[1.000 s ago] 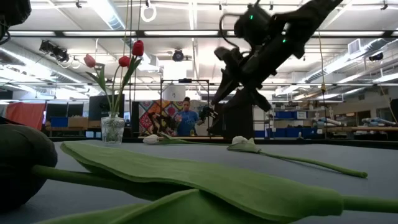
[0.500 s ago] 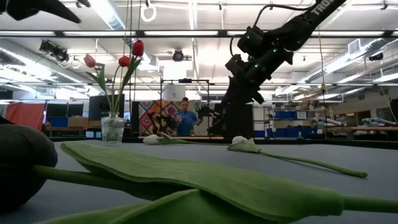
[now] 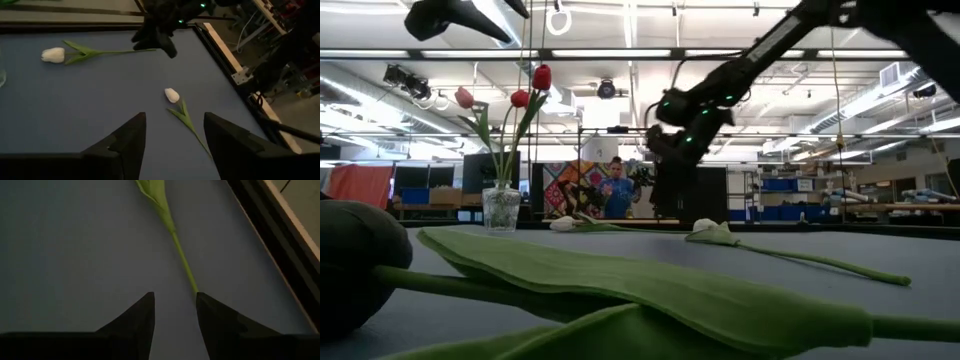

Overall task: Sort flowers into vase by color
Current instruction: Put the top white tulip into the yellow vase

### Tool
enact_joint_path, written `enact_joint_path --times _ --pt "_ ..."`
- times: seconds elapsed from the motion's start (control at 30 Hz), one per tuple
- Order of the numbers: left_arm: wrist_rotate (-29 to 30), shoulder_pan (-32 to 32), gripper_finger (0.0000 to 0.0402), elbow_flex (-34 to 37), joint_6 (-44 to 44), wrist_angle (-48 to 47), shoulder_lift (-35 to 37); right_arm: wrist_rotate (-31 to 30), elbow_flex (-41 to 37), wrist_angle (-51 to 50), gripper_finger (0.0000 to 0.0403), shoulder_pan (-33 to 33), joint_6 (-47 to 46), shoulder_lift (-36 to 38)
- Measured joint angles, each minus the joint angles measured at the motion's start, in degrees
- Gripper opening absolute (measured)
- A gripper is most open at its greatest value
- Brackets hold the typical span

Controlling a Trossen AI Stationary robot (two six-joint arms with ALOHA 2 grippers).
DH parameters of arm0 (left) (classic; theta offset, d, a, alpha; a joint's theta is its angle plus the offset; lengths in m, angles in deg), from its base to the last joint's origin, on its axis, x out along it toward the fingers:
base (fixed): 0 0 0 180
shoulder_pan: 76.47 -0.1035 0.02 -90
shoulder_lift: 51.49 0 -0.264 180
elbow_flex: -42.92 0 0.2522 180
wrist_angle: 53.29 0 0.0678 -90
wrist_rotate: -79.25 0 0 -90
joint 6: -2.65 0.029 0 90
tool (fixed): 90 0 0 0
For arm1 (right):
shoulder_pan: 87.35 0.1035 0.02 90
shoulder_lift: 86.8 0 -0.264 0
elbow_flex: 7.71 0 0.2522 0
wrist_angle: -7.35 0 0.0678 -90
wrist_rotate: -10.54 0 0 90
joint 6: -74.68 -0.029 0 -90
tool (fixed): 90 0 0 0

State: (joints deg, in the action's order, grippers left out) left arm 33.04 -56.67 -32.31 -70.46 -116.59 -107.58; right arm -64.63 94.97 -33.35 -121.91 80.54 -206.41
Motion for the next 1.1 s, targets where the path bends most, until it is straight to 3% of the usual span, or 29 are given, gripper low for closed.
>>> enact_joint_path --times 0.2,0.53,0.67,0.97,1.1 --pt "-1.7 -2.0 0.0204 0.0 -1.1 0.0 0.0 1.2 19.3 -15.3 0.0153 -0.1 4.1 -12.0" --pt "-4.8 -3.1 0.0204 0.0 -3.3 0.1 -0.1 0.8 42.2 -30.1 0.0153 -0.3 13.2 -25.8" --pt "-4.9 -3.7 0.0204 0.0 -3.3 0.0 -0.1 2.0 46.0 -32.3 0.0151 -1.0 15.3 -28.6" --pt "-7.6 -6.8 0.0204 0.0 -2.3 0.2 -0.1 2.4 44.8 -37.2 0.0151 -2.4 28.0 -28.4" --pt "-10.4 -8.2 0.0204 0.0 -2.1 0.5 -0.1 5.4 43.6 -39.6 0.0150 -3.1 33.2 -28.3"
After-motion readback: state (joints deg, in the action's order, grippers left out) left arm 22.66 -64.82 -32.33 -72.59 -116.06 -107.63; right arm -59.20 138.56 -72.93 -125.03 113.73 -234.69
